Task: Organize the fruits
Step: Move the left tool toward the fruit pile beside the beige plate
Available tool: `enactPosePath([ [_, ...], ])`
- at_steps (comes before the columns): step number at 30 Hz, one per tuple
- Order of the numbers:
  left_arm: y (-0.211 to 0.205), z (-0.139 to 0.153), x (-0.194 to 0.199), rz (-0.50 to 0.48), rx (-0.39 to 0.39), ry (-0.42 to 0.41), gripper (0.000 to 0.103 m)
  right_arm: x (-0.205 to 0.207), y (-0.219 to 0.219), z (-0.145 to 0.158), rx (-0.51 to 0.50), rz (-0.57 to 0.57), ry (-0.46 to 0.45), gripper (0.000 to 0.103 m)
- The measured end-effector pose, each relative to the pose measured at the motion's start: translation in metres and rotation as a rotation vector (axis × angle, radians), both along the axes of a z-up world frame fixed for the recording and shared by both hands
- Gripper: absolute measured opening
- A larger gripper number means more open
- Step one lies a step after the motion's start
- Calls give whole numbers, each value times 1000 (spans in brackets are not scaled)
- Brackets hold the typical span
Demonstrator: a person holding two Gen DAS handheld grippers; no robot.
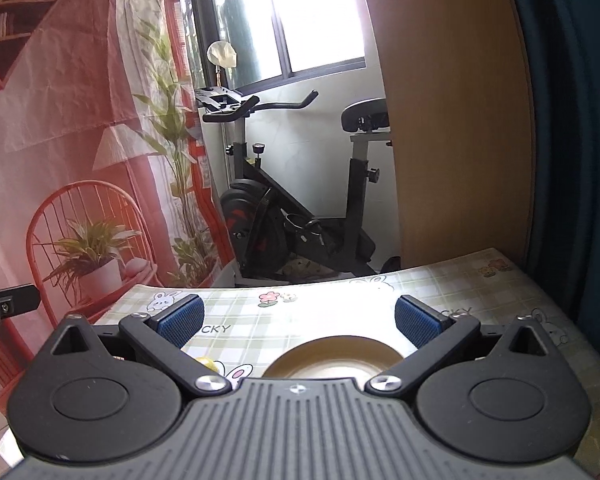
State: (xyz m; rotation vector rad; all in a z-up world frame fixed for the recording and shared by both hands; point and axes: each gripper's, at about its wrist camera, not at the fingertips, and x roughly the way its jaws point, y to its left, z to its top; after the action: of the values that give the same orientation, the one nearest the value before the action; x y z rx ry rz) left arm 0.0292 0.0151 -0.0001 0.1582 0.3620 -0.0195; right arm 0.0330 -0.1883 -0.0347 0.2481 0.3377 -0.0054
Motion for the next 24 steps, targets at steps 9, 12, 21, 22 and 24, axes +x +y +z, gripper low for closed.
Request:
enactPosePath([
  [9, 17, -28, 30, -48, -182, 43, 88, 45, 10, -27, 1, 54, -22, 103],
  [12, 19, -45, 38, -47, -212, 72, 87, 51, 21, -37, -38, 85, -24, 103],
  [21, 12, -87, 48, 22, -105, 177, 84, 38, 30, -68, -52, 110, -34, 103],
  [22, 13, -91, 49, 46, -104, 190, 84, 37, 28, -70, -48, 110, -27, 103],
  [24, 15, -99, 50, 52, -107, 217, 84, 32, 23, -74, -31, 119, -24, 103],
])
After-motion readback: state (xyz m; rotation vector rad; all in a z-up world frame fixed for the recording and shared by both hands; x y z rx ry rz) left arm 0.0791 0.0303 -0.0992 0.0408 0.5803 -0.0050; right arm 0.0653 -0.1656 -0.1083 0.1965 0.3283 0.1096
